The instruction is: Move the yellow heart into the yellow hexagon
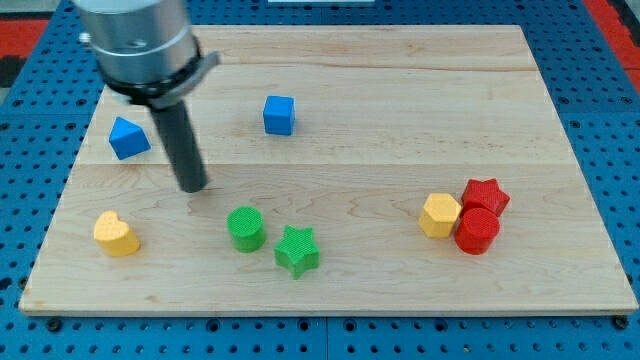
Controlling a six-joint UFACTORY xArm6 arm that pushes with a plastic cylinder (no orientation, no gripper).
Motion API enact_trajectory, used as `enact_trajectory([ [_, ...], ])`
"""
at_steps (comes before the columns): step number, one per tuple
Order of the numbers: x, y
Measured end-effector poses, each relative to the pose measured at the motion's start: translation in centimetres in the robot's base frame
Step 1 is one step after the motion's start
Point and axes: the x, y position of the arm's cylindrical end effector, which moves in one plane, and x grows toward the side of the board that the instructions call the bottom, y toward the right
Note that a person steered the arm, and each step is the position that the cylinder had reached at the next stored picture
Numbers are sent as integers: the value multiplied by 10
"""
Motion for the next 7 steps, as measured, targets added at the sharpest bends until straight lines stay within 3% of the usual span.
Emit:
enact_trajectory([
  [1,23,-59],
  [2,73,-84],
  [3,94,-67],
  [5,12,-32],
  [6,13,2],
  [7,14,-1],
])
